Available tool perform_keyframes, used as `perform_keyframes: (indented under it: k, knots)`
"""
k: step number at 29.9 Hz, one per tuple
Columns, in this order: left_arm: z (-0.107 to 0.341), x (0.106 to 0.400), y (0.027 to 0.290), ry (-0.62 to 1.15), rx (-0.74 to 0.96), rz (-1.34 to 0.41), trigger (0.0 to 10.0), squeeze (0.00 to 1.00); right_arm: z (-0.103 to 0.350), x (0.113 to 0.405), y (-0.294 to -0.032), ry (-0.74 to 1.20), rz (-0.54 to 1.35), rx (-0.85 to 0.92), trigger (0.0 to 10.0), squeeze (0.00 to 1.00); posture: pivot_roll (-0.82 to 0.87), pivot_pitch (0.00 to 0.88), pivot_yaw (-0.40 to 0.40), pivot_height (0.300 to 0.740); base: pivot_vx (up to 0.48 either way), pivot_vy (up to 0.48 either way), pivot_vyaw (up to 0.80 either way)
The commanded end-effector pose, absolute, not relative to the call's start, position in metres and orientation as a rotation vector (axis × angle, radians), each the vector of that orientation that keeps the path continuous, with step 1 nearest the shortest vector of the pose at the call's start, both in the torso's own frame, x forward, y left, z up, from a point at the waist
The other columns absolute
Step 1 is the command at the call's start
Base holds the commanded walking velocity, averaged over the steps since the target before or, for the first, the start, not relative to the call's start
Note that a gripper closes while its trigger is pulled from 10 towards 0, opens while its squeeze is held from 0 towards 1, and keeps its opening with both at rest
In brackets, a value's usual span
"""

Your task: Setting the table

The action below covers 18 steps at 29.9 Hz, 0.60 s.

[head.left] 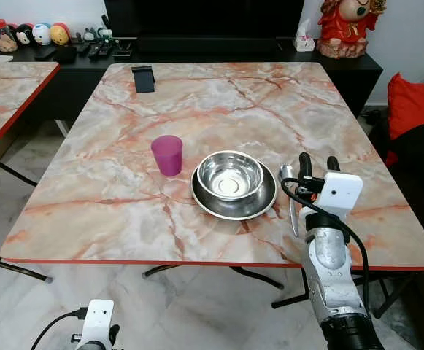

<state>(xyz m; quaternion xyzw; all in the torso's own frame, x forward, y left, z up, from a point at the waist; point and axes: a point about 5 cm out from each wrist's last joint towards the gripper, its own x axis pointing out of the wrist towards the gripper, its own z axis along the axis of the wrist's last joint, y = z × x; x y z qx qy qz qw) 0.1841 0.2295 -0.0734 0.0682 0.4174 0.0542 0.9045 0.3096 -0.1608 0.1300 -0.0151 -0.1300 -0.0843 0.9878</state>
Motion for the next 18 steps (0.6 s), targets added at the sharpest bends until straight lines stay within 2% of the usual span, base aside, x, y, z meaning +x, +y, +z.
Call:
perform_keyframes:
  k: [1,18]
  knots:
    - [-0.0760,0.1795,0.2289,0.880,0.133,0.114,10.0,0.00,0.1351,0.3111,-0.1588,-0.272,-0.161,-0.037,10.0,0.00,-0.01,0.000,-0.017,0.740,0.000,0.296,0.00]
    - [-0.0771,0.1775,0.2288,0.888,0.133,0.109,10.0,0.00,0.1369,0.3129,-0.1512,-0.276,-0.144,-0.046,10.0,0.00,0.00,0.000,-0.020,0.740,0.000,0.326,0.00]
